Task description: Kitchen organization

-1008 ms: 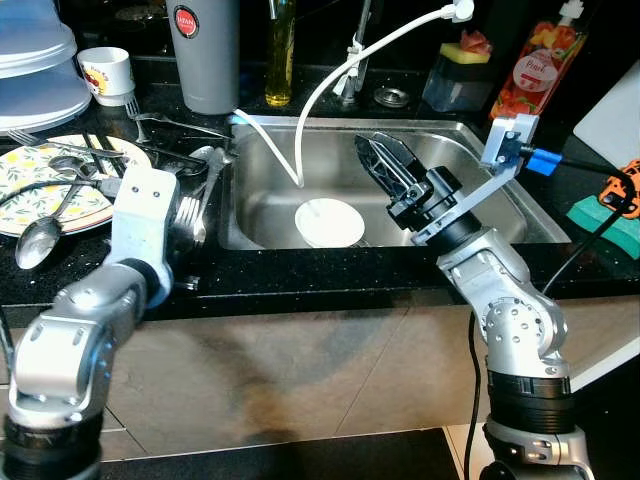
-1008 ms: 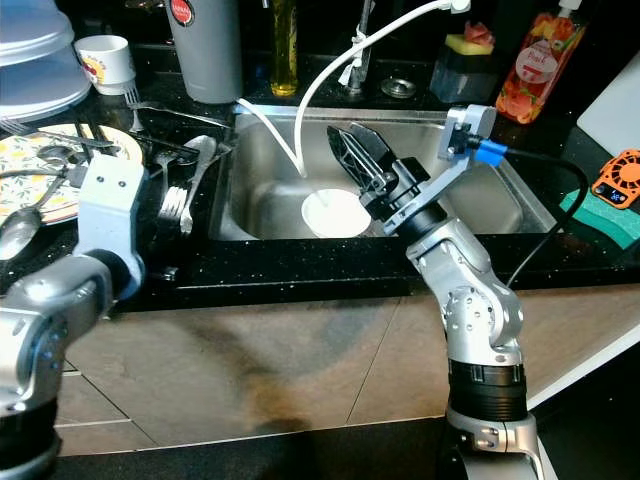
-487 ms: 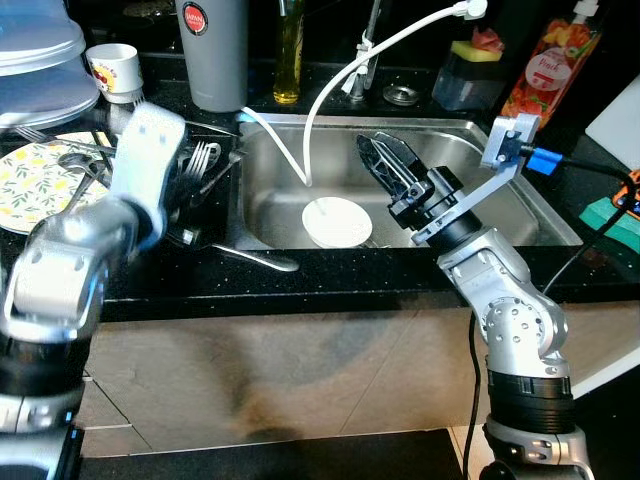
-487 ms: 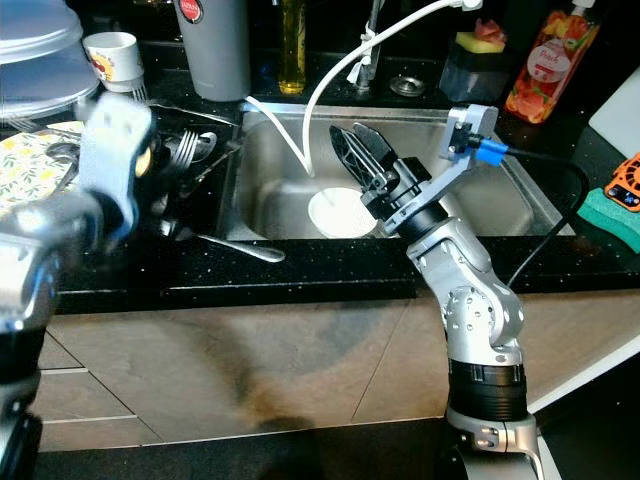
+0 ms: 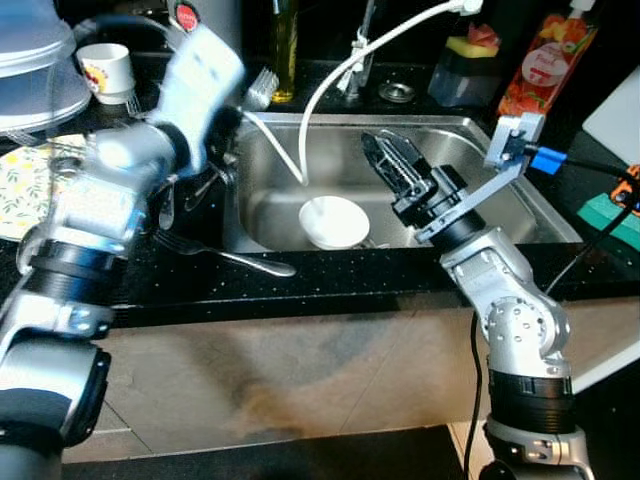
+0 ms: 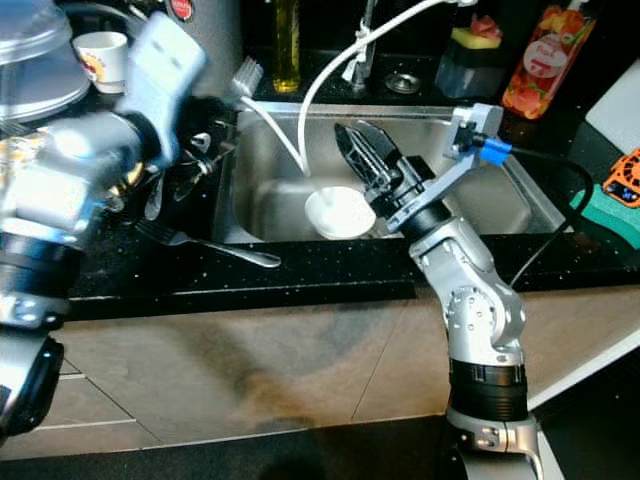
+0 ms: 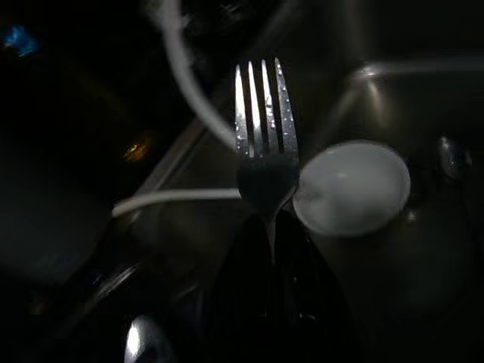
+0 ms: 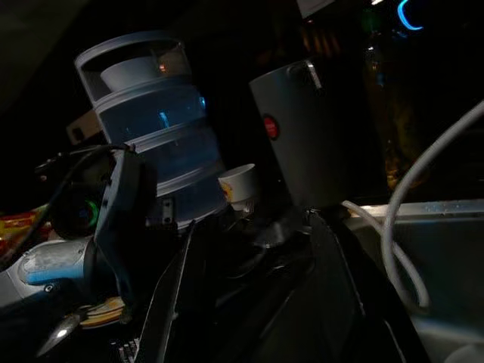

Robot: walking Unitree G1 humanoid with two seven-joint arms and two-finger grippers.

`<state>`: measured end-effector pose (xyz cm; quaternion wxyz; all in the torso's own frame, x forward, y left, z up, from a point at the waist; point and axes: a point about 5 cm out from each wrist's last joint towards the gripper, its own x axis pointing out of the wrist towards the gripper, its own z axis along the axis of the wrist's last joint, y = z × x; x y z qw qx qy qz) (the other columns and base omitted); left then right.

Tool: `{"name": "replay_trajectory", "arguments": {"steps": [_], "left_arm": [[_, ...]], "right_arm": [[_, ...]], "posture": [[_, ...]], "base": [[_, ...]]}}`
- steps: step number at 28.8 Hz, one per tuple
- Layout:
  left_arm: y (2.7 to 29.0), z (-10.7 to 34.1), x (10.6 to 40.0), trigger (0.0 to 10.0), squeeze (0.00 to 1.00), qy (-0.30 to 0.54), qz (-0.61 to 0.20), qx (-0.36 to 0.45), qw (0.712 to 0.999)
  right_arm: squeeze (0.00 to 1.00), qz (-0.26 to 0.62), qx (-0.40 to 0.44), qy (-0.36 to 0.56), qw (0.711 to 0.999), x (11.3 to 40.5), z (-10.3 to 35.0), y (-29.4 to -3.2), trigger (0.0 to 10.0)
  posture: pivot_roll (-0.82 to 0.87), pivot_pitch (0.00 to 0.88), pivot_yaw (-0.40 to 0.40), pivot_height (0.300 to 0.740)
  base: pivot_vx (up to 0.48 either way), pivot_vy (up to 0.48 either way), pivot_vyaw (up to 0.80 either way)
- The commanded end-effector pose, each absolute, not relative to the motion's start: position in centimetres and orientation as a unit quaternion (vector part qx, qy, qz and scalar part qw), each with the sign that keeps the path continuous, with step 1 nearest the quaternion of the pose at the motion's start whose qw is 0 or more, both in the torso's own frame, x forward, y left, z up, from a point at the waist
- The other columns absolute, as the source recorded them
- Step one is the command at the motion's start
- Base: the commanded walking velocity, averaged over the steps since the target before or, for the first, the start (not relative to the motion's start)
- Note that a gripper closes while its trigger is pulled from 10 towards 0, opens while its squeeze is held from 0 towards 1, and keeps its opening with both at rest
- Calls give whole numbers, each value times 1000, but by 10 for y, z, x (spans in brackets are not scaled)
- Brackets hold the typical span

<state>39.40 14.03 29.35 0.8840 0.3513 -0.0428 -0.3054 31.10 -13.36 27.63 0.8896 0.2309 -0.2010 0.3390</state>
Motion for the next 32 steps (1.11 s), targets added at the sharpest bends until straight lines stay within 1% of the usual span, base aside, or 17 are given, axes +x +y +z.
{"name": "replay_trajectory", "arguments": {"steps": [1,3,5,9,10,11,12,13,15,19,20,23,25,27,28,30,32], "left_arm": [[127,293,396,10000,0,-55,-339,401,850],[120,286,402,10000,0,-49,-346,453,821],[113,284,404,10000,0,-53,-361,478,799],[109,283,406,10000,0,-57,-365,492,788],[108,280,406,10000,0,-51,-371,499,782],[108,277,406,10000,39,-47,-381,505,773],[108,277,406,10000,39,-47,-381,505,773],[107,273,405,10000,1000,-43,-396,509,763],[108,271,403,10000,1000,-45,-413,519,747],[113,283,402,10000,1000,-66,-415,535,733],[117,295,402,10000,0,-86,-405,542,731],[135,323,395,10000,0,-107,-424,539,720],[139,326,393,10000,0,-107,-430,539,716],[161,323,383,10000,0,-49,-502,513,694],[161,323,383,10000,0,-49,-502,513,694],[183,315,369,10000,0,13,-582,467,666],[197,307,360,10000,0,51,-622,422,658]], "right_arm": [[0,332,221,-204,894,306,276,-135,10000],[0,321,215,-205,900,305,275,-137,10000],[0,309,212,-206,904,303,275,-140,10000],[0,302,210,-206,907,301,274,-141,10000],[0,300,209,-205,908,301,273,-142,10000],[0,298,209,-204,909,301,273,-142,10000],[0,298,209,-204,909,301,273,-142,10000],[0,298,209,-204,909,301,272,-142,10000],[0,297,208,-203,910,302,272,-142,10000],[0,294,208,-206,910,302,274,-144,10000],[0,293,208,-207,910,302,274,-144,10000],[0,294,209,-207,909,302,275,-142,10000],[0,294,209,-207,909,303,275,-142,10000],[0,295,211,-206,909,304,274,-141,10000],[0,295,211,-206,909,304,274,-141,10000],[0,297,213,-203,908,305,272,-140,10000],[0,301,214,-200,908,306,271,-139,10000]], "posture": [[44,77,-20,740],[35,81,-15,740],[18,86,-3,740],[11,88,-2,740],[11,88,-2,740],[11,88,-2,740],[11,88,-2,740],[11,88,-2,740],[8,85,-7,740],[10,80,-11,740],[19,76,-13,740],[23,73,-11,740],[23,73,-11,740],[48,73,-13,740],[48,73,-13,740],[60,72,-19,740],[66,71,-23,740]], "base": [[0,0,0],[0,0,0],[0,0,0],[0,0,0],[0,0,0],[0,0,0],[0,0,0],[0,0,0],[0,0,0],[0,0,0],[0,0,0],[0,0,0],[0,0,0],[0,0,0],[0,0,0],[0,0,0],[0,0,0]]}}
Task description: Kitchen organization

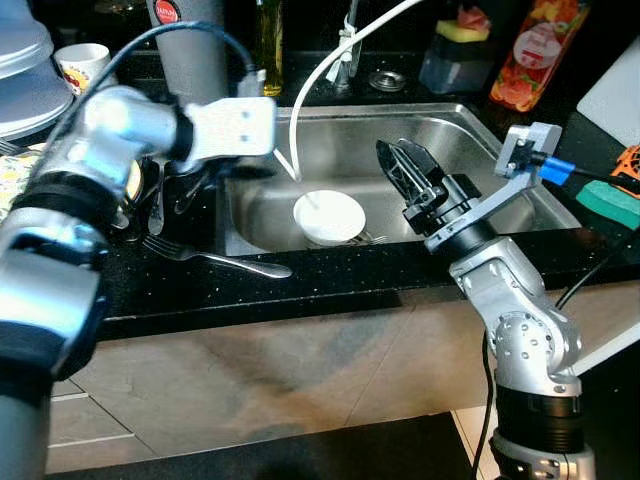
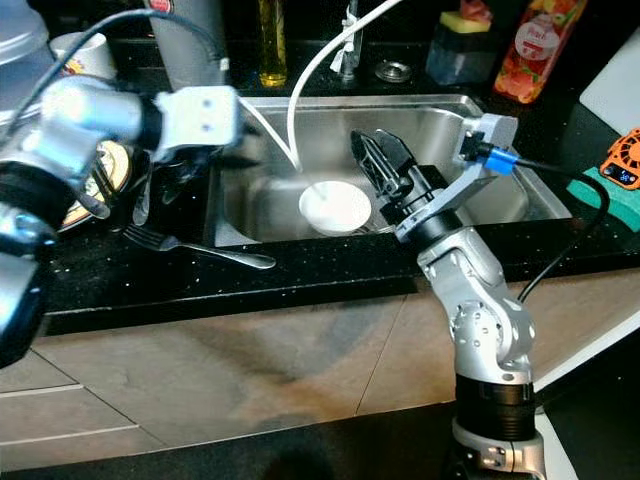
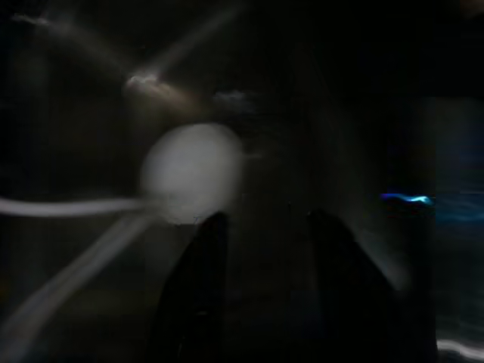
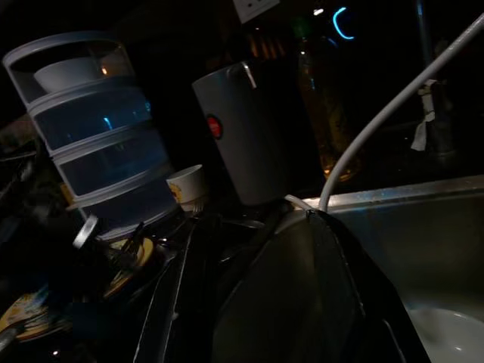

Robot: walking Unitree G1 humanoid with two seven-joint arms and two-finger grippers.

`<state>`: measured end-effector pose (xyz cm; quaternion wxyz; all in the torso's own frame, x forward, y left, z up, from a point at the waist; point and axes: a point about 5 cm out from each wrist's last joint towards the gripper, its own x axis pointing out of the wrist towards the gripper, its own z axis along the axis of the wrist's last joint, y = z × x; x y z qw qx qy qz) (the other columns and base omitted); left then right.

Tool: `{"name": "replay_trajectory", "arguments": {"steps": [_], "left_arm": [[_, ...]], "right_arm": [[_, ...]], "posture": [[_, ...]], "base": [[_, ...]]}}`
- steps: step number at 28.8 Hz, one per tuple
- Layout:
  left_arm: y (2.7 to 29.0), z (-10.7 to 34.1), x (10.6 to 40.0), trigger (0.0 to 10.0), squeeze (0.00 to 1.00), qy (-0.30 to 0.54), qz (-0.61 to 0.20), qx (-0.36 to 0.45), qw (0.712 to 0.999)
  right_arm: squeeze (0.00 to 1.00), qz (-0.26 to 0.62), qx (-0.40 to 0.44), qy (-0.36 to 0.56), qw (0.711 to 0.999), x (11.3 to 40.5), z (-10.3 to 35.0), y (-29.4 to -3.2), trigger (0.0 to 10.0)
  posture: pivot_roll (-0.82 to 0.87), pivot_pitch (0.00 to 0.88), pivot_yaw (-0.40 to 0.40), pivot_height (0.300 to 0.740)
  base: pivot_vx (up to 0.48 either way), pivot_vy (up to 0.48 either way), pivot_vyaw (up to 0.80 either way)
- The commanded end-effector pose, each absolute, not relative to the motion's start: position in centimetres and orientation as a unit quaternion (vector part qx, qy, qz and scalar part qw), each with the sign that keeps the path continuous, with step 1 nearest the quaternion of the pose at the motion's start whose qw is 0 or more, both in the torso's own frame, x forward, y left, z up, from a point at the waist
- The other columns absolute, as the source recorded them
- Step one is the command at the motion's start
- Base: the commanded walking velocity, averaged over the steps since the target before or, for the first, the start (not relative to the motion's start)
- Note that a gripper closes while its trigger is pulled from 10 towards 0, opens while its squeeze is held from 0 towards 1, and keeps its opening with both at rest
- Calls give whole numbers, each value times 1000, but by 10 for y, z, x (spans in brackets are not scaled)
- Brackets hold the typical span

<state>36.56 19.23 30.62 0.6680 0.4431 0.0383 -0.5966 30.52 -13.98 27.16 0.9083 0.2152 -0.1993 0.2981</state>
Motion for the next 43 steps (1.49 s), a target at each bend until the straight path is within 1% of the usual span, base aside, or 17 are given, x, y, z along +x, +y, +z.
{"name": "replay_trajectory", "arguments": {"steps": [1,5,8,9,13,15,17,23,27,31,34,36,39,40,41,42,43], "left_arm": [[199,303,359,10000,0,61,-629,404,661],[202,292,359,10000,0,79,-635,384,666],[199,275,359,10000,0,98,-648,373,657],[199,275,359,10000,0,98,-648,373,657],[181,271,359,10000,0,92,-672,354,644],[176,270,355,10000,0,92,-687,340,636],[172,266,352,10000,0,96,-697,336,626],[163,252,349,10000,0,107,-715,317,614],[165,242,346,10000,0,131,-720,310,608],[172,234,344,10000,0,154,-715,318,603],[174,230,345,10000,0,162,-711,323,603],[177,219,347,10000,0,177,-706,326,603],[176,212,348,10000,0,191,-703,316,607],[177,209,347,4706,0,197,-704,312,607],[177,209,347,4706,0,197,-704,312,607],[177,206,346,0,0,203,-705,309,605],[177,206,346,0,0,203,-705,309,605]], "right_arm": [[0,302,214,-199,907,307,271,-138,10000],[0,305,215,-198,906,308,271,-138,10000],[0,308,214,-199,905,310,273,-138,10000],[0,308,214,-199,905,310,273,-138,10000],[0,307,211,-202,906,309,274,-138,10000],[0,306,211,-203,906,309,275,-139,10000],[0,302,212,-204,907,308,274,-140,10000],[0,300,214,-203,907,307,273,-140,10000],[0,299,214,-204,907,307,273,-141,10000],[0,298,215,-203,908,307,273,-141,10000],[0,298,216,-203,908,307,272,-141,10000],[0,298,218,-203,907,307,272,-140,10000],[0,299,219,-203,907,307,272,-140,10000],[0,299,218,-203,907,306,272,-140,10000],[0,299,218,-203,907,306,272,-140,10000],[0,298,217,-203,907,306,273,-141,10000],[0,298,217,-203,907,306,273,-141,10000]], "posture": [[70,68,-27,740],[68,66,-30,740],[63,62,-39,740],[63,62,-39,740],[58,58,-36,740],[49,57,-27,740],[47,57,-26,740],[44,65,-22,740],[42,68,-24,740],[49,73,-20,740],[49,73,-20,740],[49,73,-20,740],[49,73,-20,740],[49,73,-20,740],[49,73,-20,740],[38,75,-25,740],[38,75,-25,740]], "base": [[0,0,0],[0,0,0],[0,0,0],[0,0,0],[0,0,0],[0,0,0],[0,0,0],[0,0,0],[0,0,0],[0,0,0],[0,0,0],[0,0,0],[0,0,0],[0,0,0],[0,0,0],[0,0,0],[0,0,0]]}}
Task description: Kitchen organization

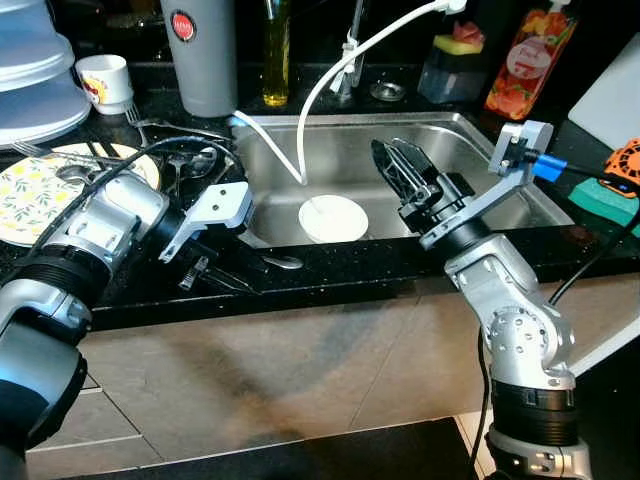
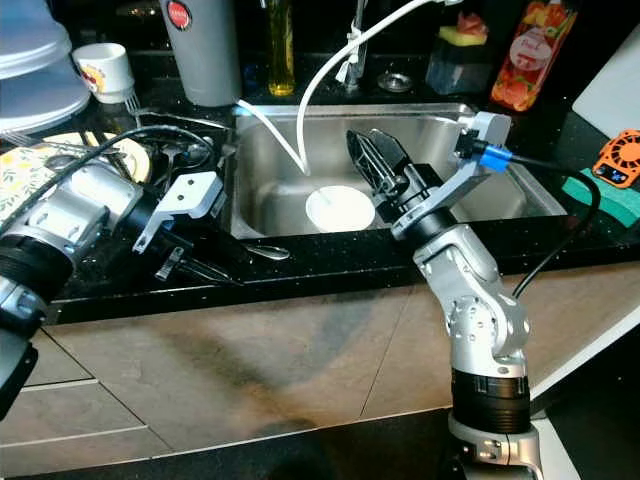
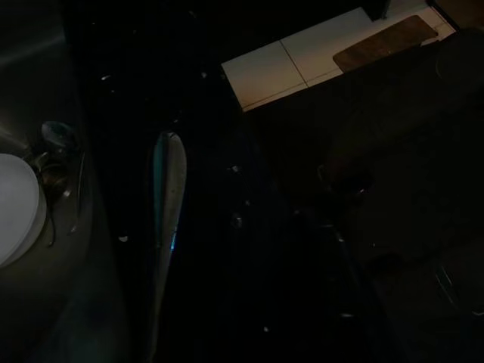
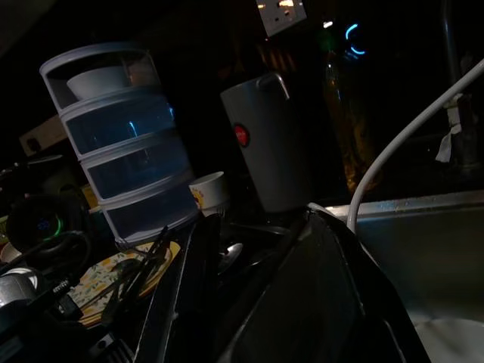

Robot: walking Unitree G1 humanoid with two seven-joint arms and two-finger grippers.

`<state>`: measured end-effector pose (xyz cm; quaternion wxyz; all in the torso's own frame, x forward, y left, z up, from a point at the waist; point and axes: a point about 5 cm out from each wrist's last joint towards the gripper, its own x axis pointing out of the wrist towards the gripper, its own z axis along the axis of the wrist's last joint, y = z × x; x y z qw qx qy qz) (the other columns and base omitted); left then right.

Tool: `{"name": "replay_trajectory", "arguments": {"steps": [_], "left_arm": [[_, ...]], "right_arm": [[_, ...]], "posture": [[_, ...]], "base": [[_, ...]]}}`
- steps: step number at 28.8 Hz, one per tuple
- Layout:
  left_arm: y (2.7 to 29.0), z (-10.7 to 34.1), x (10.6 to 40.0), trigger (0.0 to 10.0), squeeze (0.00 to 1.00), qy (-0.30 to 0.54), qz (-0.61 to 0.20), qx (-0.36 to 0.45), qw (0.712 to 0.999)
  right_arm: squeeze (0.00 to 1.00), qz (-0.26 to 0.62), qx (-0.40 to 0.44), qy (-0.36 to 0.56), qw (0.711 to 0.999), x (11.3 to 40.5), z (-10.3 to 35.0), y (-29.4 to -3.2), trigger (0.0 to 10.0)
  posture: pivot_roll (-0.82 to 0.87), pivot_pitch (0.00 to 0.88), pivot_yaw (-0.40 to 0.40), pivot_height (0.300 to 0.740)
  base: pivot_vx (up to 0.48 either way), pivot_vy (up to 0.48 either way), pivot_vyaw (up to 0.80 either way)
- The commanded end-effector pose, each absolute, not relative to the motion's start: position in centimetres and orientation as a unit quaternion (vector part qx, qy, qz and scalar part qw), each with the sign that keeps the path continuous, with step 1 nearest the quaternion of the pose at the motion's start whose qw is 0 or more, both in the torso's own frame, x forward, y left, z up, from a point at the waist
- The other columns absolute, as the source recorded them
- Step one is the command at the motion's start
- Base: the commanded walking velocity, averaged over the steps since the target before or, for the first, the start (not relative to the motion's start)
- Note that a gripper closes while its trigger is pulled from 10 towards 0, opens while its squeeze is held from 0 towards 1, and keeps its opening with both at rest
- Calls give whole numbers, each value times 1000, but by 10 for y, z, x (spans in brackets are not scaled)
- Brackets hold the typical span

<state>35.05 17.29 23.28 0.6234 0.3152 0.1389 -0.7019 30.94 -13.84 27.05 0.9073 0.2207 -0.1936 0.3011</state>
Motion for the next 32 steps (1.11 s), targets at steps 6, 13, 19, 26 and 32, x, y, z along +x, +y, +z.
{"name": "replay_trajectory", "arguments": {"steps": [6,13,19,26,32], "left_arm": [[176,214,350,0,0,182,-696,312,621],[158,253,376,0,0,58,-604,337,720],[146,276,383,0,0,-12,-572,328,752],[122,289,396,0,0,-81,-480,362,795],[111,295,407,10000,0,-115,-372,390,835]], "right_arm": [[0,297,216,-203,908,306,273,-143,10000],[0,301,219,-203,906,307,273,-140,10000],[0,300,219,-204,906,307,274,-141,10000],[0,300,220,-204,905,308,274,-140,10000],[0,298,219,-207,906,308,275,-142,10000]], "posture": [[43,76,-27,740],[44,76,-27,740],[43,73,-32,740],[46,71,-33,740],[40,68,-31,740]], "base": [[0,0,0],[0,0,0],[0,0,0],[0,0,0],[0,0,0]]}}
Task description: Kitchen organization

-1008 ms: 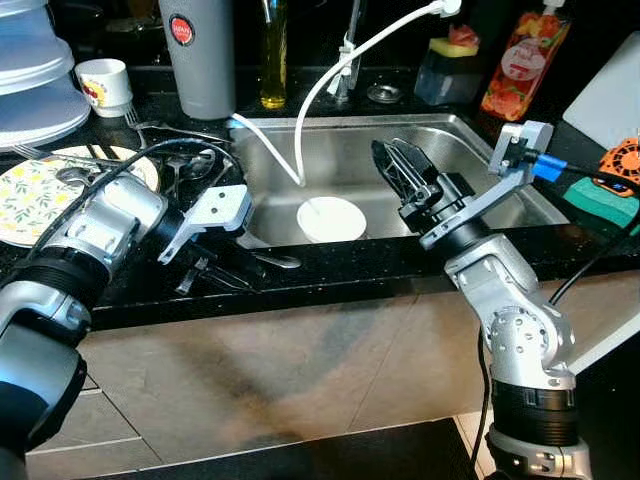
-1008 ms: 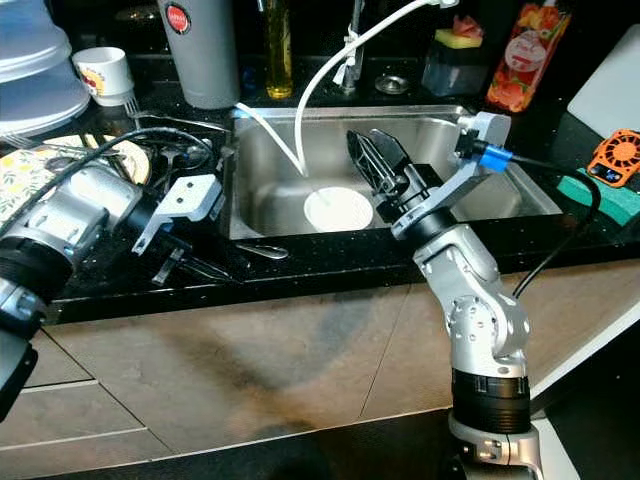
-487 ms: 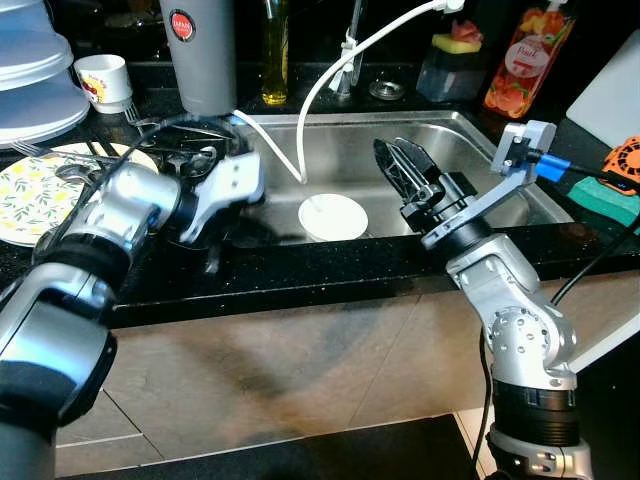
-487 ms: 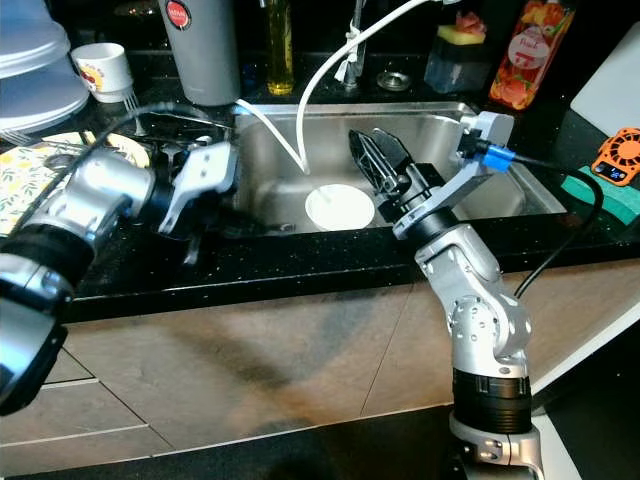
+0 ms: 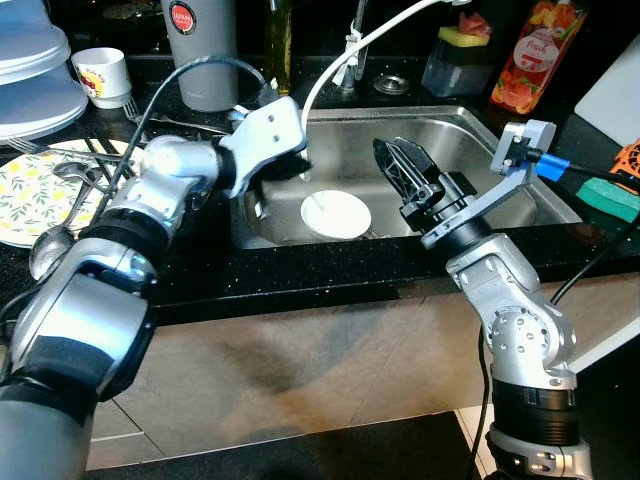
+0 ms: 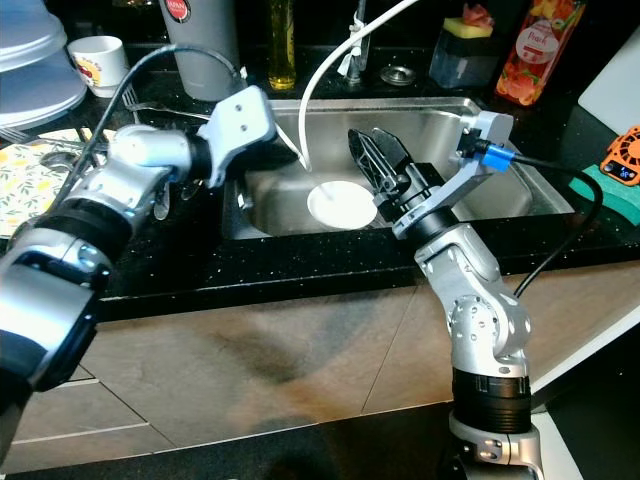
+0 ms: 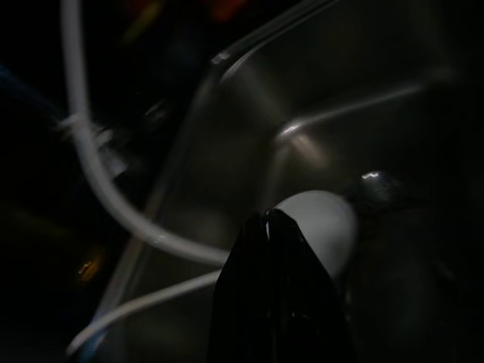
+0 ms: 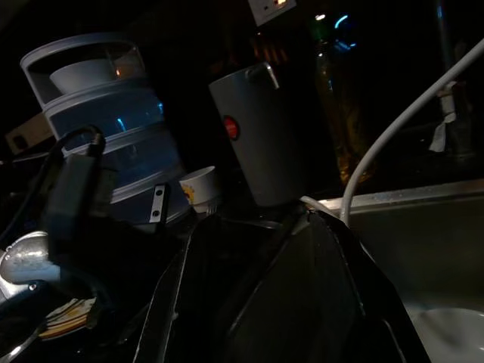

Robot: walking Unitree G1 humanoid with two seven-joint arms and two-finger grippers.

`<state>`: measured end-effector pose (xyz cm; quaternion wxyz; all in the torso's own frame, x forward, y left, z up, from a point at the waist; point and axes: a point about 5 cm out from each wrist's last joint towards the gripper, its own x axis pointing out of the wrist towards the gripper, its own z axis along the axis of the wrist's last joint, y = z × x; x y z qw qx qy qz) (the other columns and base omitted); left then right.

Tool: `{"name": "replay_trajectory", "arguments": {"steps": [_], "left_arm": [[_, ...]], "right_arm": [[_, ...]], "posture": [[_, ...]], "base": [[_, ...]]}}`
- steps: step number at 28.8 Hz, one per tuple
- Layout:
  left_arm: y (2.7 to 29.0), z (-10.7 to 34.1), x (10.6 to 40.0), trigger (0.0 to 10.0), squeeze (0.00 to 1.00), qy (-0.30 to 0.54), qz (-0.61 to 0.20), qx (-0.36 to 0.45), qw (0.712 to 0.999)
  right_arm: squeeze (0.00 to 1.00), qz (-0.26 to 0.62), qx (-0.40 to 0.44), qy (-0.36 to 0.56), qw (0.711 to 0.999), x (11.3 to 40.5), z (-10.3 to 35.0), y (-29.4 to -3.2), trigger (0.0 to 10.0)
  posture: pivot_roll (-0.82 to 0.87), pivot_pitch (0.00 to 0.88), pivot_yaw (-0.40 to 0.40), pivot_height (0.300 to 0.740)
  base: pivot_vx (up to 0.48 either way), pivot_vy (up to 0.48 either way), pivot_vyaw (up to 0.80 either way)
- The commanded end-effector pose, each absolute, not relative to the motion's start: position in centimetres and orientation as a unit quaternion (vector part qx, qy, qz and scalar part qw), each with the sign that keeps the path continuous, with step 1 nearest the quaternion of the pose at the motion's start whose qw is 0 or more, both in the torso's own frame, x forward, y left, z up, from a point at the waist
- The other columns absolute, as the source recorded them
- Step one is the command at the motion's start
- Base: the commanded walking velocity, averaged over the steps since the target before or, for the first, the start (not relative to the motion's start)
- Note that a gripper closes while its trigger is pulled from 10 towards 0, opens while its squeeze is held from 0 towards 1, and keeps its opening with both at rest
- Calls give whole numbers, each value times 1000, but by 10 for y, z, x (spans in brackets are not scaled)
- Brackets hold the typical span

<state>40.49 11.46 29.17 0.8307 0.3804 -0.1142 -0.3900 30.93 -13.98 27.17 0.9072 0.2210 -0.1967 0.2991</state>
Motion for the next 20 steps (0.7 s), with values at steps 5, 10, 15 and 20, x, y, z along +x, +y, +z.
{"name": "replay_trajectory", "arguments": {"steps": [5,10,15,20], "left_arm": [[113,299,407,10000,0,-117,-376,385,835],[135,303,406,10000,0,-96,-365,411,830],[195,305,413,10000,0,-54,-196,332,921],[222,289,410,10000,0,-23,-95,176,979]], "right_arm": [[0,295,219,-207,907,307,274,-142,10000],[0,293,215,-208,908,306,274,-141,10000],[0,241,151,-196,939,313,265,-144,10000],[0,212,169,-201,941,318,267,-148,10000]], "posture": [[37,66,-26,740],[49,66,-14,740],[59,70,-11,740],[60,73,-10,740]], "base": [[0,0,0],[0,0,0],[0,0,0],[0,0,0]]}}
